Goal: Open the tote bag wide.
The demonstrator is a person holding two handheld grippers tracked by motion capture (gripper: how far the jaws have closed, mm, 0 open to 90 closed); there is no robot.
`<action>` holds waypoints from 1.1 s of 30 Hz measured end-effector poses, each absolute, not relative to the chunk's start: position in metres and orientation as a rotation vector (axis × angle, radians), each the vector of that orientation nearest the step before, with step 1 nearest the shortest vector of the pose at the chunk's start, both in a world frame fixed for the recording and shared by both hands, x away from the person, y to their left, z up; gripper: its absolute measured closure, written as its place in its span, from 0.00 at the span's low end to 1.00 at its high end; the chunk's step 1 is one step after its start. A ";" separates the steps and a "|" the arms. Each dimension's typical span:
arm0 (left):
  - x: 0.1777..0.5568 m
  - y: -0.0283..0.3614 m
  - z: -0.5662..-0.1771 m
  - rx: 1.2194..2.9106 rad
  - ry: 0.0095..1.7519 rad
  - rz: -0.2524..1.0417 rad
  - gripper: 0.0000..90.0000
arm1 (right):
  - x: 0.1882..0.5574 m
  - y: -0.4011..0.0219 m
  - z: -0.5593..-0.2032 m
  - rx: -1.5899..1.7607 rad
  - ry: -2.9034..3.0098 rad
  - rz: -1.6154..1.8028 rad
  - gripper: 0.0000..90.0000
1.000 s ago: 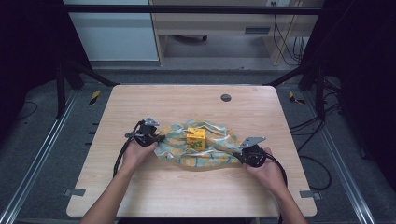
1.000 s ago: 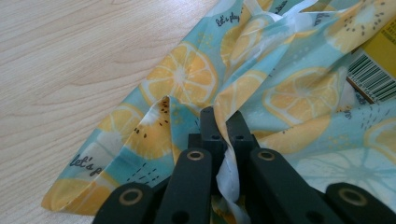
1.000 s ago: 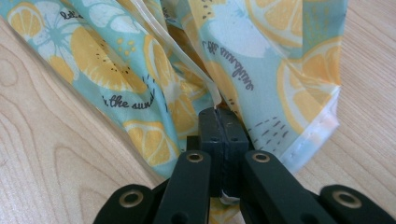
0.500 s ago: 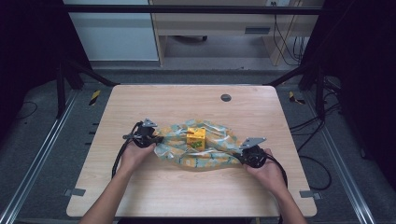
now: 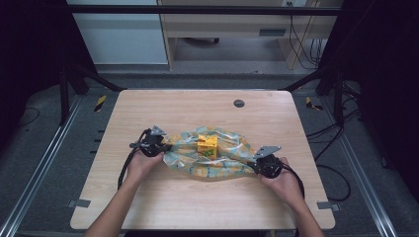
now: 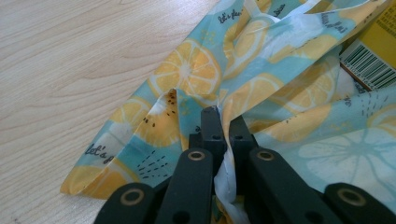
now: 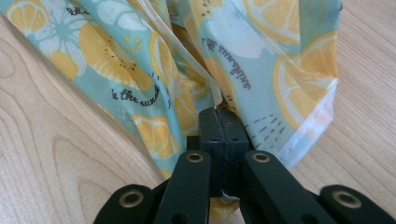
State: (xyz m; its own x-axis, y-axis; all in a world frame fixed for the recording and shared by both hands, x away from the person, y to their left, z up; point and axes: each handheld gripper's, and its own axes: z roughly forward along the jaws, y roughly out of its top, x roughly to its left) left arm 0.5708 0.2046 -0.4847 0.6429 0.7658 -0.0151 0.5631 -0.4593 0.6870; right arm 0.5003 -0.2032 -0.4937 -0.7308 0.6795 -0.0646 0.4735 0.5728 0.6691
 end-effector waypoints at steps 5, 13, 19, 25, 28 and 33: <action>0.570 0.205 -0.485 2.196 1.029 0.390 0.99 | 0.500 -0.203 -0.493 0.944 2.494 0.911 1.00; 0.570 0.206 -0.485 2.182 1.033 0.388 0.99 | 0.499 -0.204 -0.492 0.950 2.490 0.909 1.00; 0.570 0.207 -0.487 2.179 1.036 0.379 0.99 | 0.500 -0.205 -0.493 0.953 2.484 0.913 1.00; 0.568 0.206 -0.488 2.177 1.041 0.385 0.99 | 0.500 -0.205 -0.493 0.958 2.484 0.913 1.00; 0.567 0.207 -0.487 2.183 1.027 0.395 0.96 | 0.498 -0.205 -0.493 0.961 2.481 0.941 1.00; 0.563 0.208 -0.482 2.168 1.008 0.415 0.86 | 0.496 -0.203 -0.488 0.950 2.446 1.012 0.99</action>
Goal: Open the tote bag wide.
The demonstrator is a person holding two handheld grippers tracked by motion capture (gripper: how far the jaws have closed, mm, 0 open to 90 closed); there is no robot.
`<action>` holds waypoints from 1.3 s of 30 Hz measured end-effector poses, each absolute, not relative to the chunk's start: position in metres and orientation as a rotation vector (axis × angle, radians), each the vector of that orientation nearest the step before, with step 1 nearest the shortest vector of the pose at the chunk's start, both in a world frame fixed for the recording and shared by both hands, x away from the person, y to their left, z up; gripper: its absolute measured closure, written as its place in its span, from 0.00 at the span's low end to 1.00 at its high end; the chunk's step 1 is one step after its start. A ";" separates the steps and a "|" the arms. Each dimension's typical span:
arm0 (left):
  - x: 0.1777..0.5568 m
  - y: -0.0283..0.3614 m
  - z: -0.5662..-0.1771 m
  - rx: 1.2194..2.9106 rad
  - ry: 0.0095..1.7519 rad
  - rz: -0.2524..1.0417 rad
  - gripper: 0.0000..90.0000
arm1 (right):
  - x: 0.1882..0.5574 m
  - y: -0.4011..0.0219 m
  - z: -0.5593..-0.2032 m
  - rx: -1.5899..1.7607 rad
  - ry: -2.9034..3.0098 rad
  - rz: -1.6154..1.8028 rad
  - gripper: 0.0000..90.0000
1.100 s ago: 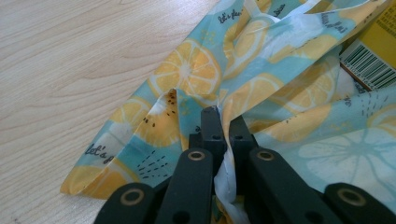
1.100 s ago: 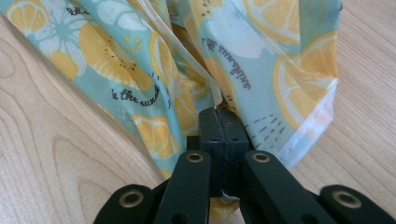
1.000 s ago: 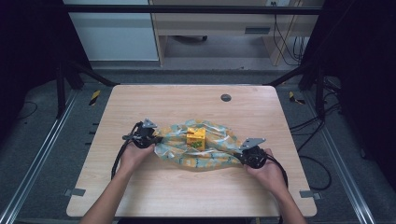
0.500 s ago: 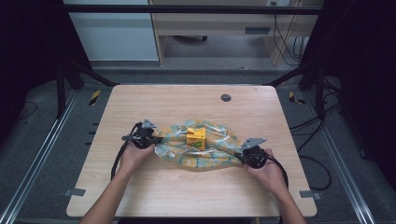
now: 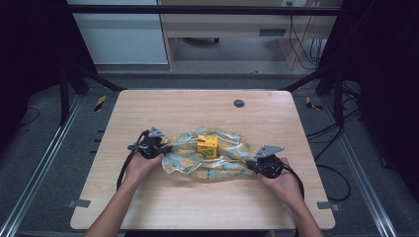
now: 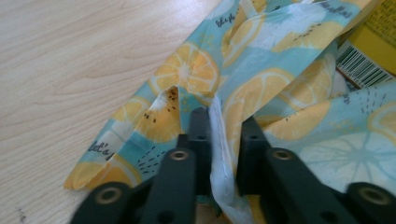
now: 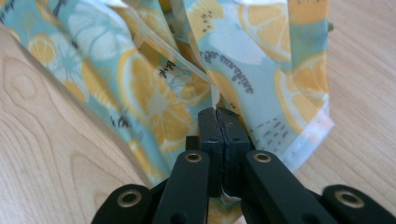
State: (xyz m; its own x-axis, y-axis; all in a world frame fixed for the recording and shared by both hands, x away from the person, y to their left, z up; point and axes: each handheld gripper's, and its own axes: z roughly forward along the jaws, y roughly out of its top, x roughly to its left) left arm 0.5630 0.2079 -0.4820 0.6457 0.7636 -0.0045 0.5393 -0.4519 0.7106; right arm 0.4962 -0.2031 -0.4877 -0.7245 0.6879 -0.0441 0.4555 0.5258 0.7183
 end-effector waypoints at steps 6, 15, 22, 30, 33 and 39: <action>0.558 0.203 -0.472 2.132 0.985 0.478 0.58 | 0.495 -0.198 -0.479 0.936 2.400 1.045 0.77; 0.551 0.199 -0.453 2.080 0.947 0.542 0.23 | 0.492 -0.188 -0.457 0.877 2.325 1.119 0.40; 0.543 0.196 -0.439 2.040 0.936 0.530 0.14 | 0.489 -0.184 -0.443 0.898 2.285 1.168 0.19; 0.528 0.196 -0.420 1.992 0.934 0.543 0.12 | 0.486 -0.183 -0.425 0.933 2.186 1.183 0.09; 0.522 0.197 -0.414 1.995 0.929 0.542 0.11 | 0.484 -0.183 -0.417 0.941 2.153 1.197 0.08; 0.508 0.202 -0.410 1.993 0.928 0.535 0.08 | 0.479 -0.183 -0.409 0.965 2.118 1.204 0.06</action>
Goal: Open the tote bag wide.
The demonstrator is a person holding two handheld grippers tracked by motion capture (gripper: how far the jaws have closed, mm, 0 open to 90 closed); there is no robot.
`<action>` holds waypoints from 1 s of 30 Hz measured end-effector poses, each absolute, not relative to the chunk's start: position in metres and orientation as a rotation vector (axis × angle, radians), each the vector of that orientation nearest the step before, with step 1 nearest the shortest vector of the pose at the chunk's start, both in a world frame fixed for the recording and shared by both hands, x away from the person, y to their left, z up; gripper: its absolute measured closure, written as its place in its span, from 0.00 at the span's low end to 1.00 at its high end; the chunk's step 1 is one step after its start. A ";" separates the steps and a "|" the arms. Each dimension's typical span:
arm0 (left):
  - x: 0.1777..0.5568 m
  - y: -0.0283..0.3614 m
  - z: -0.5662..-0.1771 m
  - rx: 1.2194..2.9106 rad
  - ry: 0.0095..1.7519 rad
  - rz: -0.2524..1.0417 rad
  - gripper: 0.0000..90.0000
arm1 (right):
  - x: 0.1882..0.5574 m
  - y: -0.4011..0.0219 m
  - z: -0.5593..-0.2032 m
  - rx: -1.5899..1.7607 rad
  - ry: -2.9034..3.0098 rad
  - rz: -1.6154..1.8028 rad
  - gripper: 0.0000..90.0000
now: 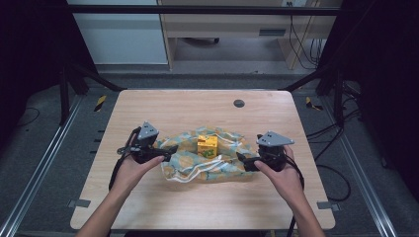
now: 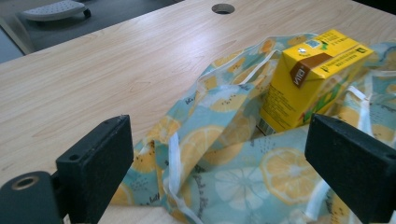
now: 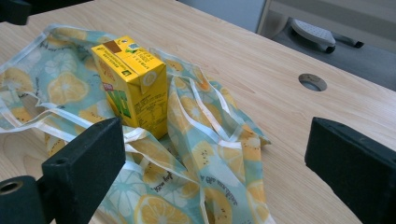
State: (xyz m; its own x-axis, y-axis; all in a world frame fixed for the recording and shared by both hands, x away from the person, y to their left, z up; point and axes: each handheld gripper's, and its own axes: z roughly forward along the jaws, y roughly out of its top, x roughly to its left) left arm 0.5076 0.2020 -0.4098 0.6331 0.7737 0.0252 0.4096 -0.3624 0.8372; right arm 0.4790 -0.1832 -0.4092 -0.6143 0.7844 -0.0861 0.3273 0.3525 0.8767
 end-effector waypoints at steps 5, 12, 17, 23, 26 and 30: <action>0.495 0.218 -0.412 1.992 0.925 0.560 0.06 | 0.475 -0.192 -0.411 1.022 2.089 1.173 0.06; 0.484 0.253 -0.422 1.951 0.986 0.568 0.05 | 0.470 -0.216 -0.424 1.097 2.042 1.124 0.07; 0.473 0.285 -0.436 1.921 1.068 0.625 0.06 | 0.467 -0.237 -0.439 1.178 2.014 1.041 0.08; 0.462 0.305 -0.456 1.932 1.144 0.666 0.07 | 0.466 -0.264 -0.466 1.325 1.951 0.970 0.09; 0.463 0.310 -0.467 2.015 1.154 0.714 0.07 | 0.463 -0.273 -0.477 1.379 1.940 0.958 0.09; 0.465 0.314 -0.477 2.014 1.197 0.678 0.07 | 0.461 -0.278 -0.485 1.377 1.949 0.890 0.09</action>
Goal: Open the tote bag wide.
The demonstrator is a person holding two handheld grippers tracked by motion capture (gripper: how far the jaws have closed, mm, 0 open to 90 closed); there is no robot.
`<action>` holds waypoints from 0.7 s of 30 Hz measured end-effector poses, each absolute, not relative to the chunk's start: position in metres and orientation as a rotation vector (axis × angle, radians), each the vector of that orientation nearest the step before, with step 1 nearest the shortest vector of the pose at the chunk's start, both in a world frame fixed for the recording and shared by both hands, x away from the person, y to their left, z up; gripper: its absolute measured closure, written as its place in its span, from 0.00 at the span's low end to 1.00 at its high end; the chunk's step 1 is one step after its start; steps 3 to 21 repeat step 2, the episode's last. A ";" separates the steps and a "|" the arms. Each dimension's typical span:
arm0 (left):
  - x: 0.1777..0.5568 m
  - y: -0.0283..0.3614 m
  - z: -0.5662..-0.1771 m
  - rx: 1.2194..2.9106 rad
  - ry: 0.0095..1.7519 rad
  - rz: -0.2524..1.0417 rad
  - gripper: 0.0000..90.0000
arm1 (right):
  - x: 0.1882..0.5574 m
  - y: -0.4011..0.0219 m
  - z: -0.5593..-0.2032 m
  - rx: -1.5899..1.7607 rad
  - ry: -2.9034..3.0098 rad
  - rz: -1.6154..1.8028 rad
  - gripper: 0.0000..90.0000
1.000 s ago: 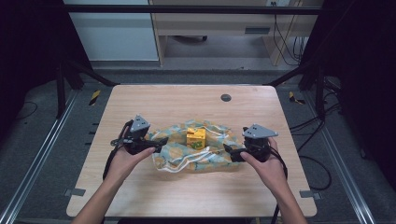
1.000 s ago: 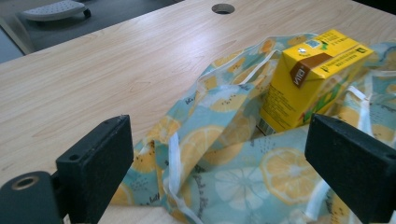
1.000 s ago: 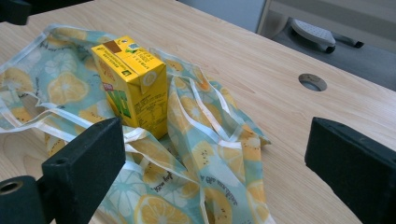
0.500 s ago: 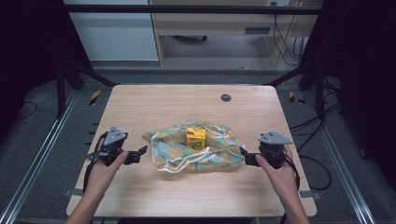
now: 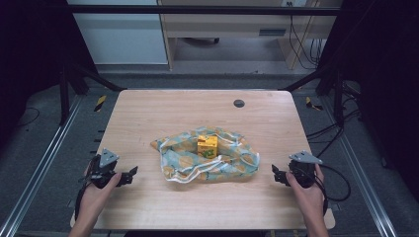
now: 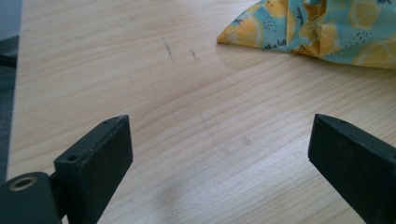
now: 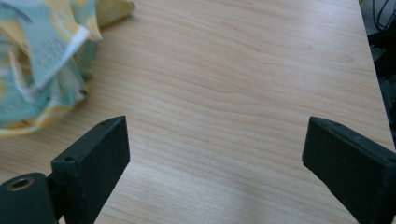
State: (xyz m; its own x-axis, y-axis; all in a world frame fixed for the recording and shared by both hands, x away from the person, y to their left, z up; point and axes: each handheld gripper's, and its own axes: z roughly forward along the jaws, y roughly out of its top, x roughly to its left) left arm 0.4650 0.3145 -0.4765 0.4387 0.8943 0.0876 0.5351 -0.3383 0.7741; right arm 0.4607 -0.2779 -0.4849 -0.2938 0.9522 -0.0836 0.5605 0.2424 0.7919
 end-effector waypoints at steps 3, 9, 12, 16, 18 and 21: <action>0.465 0.314 -0.477 2.016 1.207 0.684 0.07 | 0.462 -0.279 -0.487 1.387 1.944 0.868 0.09; 0.465 0.314 -0.477 2.016 1.207 0.684 0.07 | 0.462 -0.279 -0.487 1.387 1.944 0.868 0.09; 0.465 0.314 -0.477 2.016 1.207 0.684 0.07 | 0.462 -0.279 -0.487 1.387 1.944 0.868 0.09; 0.465 0.314 -0.477 2.016 1.207 0.684 0.07 | 0.462 -0.279 -0.487 1.387 1.944 0.868 0.09; 0.465 0.314 -0.477 2.016 1.207 0.684 0.07 | 0.462 -0.279 -0.487 1.387 1.944 0.868 0.09; 0.465 0.314 -0.477 2.016 1.207 0.684 0.07 | 0.462 -0.279 -0.487 1.387 1.944 0.868 0.09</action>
